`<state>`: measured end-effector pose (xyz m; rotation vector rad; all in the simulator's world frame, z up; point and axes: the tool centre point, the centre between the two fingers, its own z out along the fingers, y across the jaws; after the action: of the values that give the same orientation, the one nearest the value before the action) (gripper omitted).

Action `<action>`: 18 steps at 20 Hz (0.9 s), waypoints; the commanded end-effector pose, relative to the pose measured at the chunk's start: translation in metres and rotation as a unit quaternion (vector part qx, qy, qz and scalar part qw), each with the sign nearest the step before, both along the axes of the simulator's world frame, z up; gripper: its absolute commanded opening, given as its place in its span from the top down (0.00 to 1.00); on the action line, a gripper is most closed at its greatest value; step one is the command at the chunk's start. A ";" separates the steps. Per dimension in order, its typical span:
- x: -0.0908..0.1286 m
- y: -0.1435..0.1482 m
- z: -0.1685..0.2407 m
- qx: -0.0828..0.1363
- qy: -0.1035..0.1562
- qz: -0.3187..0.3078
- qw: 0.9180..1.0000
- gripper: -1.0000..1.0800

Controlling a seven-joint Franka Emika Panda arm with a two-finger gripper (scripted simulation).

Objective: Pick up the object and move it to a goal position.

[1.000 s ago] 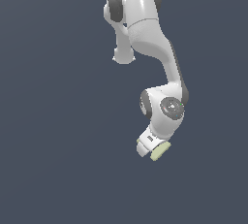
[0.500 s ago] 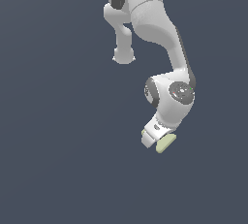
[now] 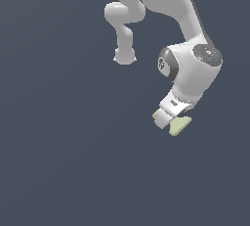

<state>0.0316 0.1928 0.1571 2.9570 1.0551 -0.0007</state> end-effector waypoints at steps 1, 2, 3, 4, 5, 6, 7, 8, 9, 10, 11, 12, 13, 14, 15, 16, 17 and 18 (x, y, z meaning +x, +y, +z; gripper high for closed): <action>-0.011 0.010 0.024 0.000 0.000 0.000 1.000 1.00; -0.015 0.013 0.033 0.000 0.000 0.000 1.000 1.00; -0.019 0.017 0.041 0.000 0.000 0.000 1.000 1.00; -0.023 0.020 0.050 0.000 0.000 0.000 1.000 1.00; -0.026 0.024 0.058 0.000 0.000 0.000 1.000 1.00; -0.029 0.027 0.066 0.000 0.000 0.000 1.000 1.00; -0.032 0.030 0.073 0.000 0.000 0.000 1.000 1.00; -0.035 0.032 0.080 0.000 0.000 0.000 1.000 1.00; -0.037 0.035 0.086 0.000 0.000 0.000 1.000 1.00; -0.040 0.037 0.091 0.000 0.000 0.000 1.000 1.00; -0.042 0.039 0.096 0.000 0.000 0.000 1.000 1.00; -0.043 0.041 0.101 0.000 0.000 0.000 1.000 1.00; -0.045 0.043 0.105 0.000 0.000 0.000 1.000 1.00; -0.046 0.044 0.108 0.000 0.000 0.000 1.000 1.00; -0.047 0.045 0.110 0.001 0.000 0.000 1.000 1.00; -0.047 0.046 0.112 0.001 0.000 0.000 1.000 1.00; -0.047 0.047 0.114 0.001 0.000 0.000 1.000 1.00; -0.047 0.047 0.114 0.001 0.000 0.000 1.000 1.00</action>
<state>-0.0149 0.2395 0.2695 2.9579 1.0566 0.0019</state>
